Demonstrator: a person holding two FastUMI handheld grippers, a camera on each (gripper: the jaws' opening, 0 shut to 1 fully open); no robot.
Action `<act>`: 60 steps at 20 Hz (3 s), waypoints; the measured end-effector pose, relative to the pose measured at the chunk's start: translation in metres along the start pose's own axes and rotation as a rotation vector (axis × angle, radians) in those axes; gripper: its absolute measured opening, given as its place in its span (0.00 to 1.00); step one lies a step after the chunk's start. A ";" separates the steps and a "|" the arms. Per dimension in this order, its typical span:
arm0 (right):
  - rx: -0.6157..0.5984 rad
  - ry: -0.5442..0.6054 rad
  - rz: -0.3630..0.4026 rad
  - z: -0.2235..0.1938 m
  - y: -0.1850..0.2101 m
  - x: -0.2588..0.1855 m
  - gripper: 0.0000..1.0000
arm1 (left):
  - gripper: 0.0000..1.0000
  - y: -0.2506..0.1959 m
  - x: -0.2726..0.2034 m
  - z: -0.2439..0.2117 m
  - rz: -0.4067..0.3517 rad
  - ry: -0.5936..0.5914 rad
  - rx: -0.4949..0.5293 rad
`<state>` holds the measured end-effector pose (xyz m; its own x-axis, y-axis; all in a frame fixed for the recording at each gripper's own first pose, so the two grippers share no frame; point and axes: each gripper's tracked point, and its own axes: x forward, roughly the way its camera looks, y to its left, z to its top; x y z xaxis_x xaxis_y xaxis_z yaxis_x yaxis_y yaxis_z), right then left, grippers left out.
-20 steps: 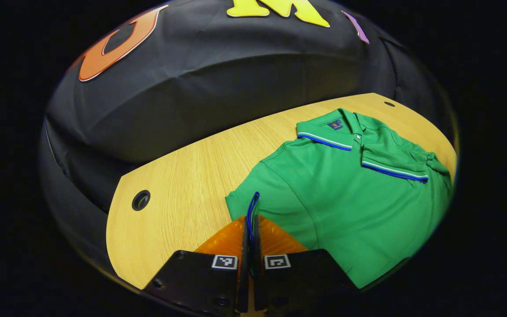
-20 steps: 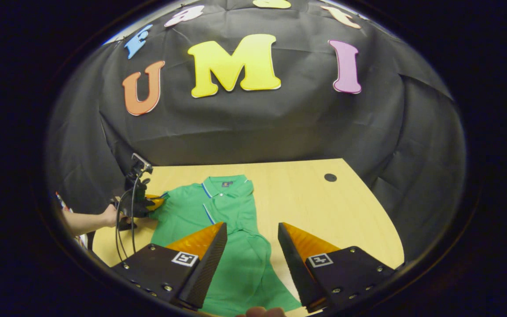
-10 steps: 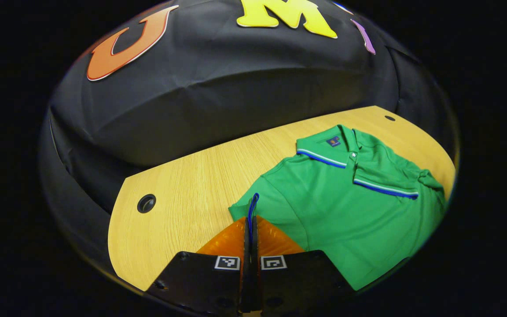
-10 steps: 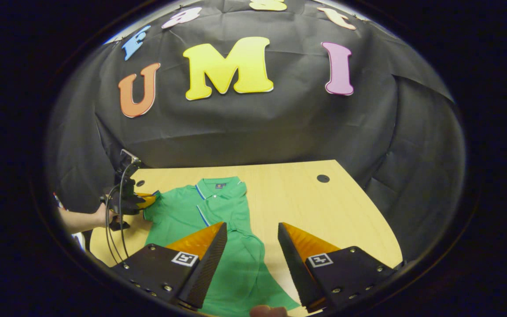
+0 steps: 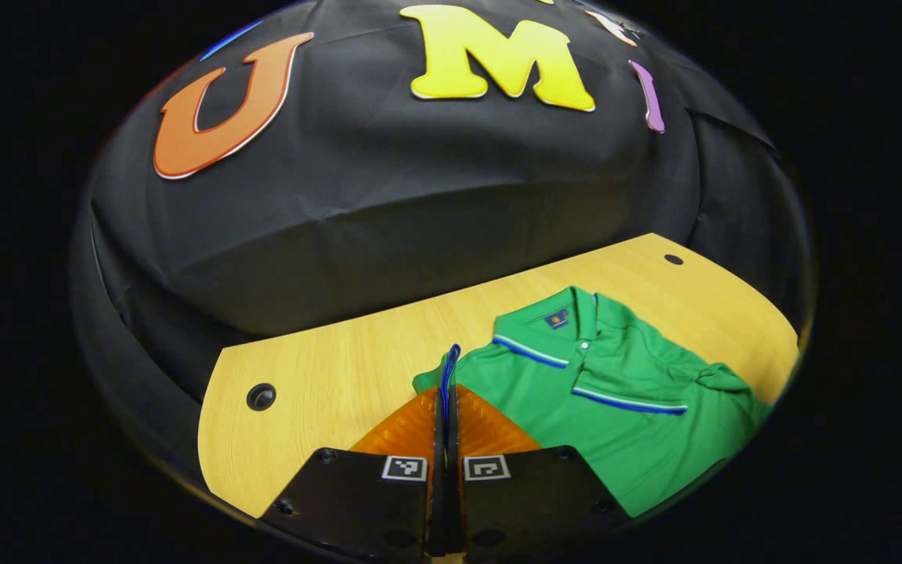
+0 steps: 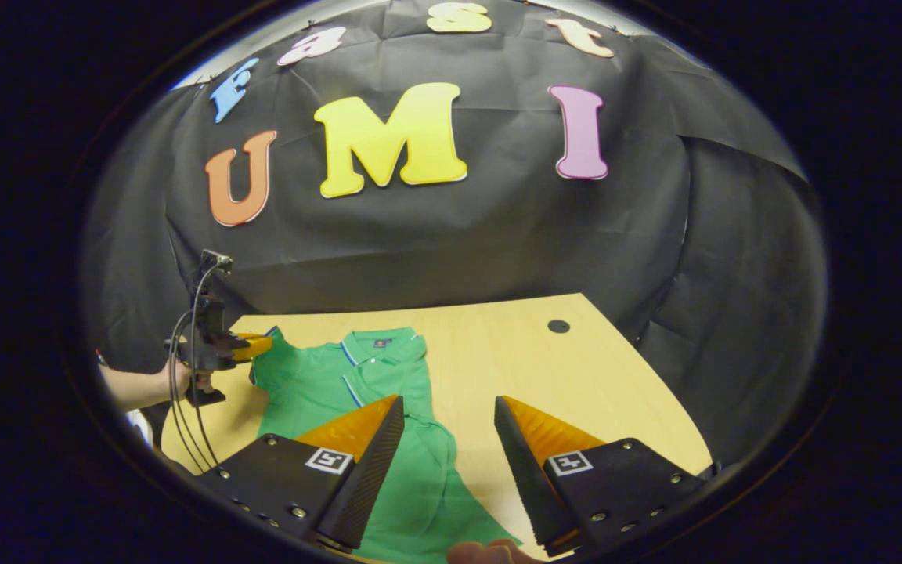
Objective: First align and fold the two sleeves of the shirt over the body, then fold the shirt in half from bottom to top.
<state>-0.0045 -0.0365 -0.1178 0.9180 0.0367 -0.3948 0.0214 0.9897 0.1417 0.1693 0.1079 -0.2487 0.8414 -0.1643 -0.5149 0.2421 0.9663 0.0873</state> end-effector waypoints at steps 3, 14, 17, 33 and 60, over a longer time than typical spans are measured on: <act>0.029 -0.009 -0.015 -0.002 -0.013 -0.007 0.77 | 0.03 -0.033 -0.002 0.019 -0.046 -0.015 -0.010; 0.109 -0.023 -0.068 -0.005 -0.055 -0.025 0.75 | 0.04 -0.131 0.003 0.011 -0.163 0.048 -0.025; 0.100 -0.017 -0.063 -0.006 -0.057 -0.024 0.75 | 0.08 -0.146 -0.003 -0.005 -0.180 0.085 -0.040; -0.259 0.138 0.249 -0.050 -0.002 0.016 0.75 | 0.99 -0.127 -0.163 -0.085 -0.087 0.166 -0.125; -0.527 0.613 0.337 -0.279 -0.036 -0.015 0.78 | 1.00 -0.177 -0.298 -0.280 -0.137 0.515 -0.084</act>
<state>-0.1292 -0.0343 -0.3700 0.4651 0.2566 -0.8473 -0.5372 0.8425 -0.0398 -0.2600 0.0414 -0.3492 0.4543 -0.1918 -0.8700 0.2754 0.9589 -0.0677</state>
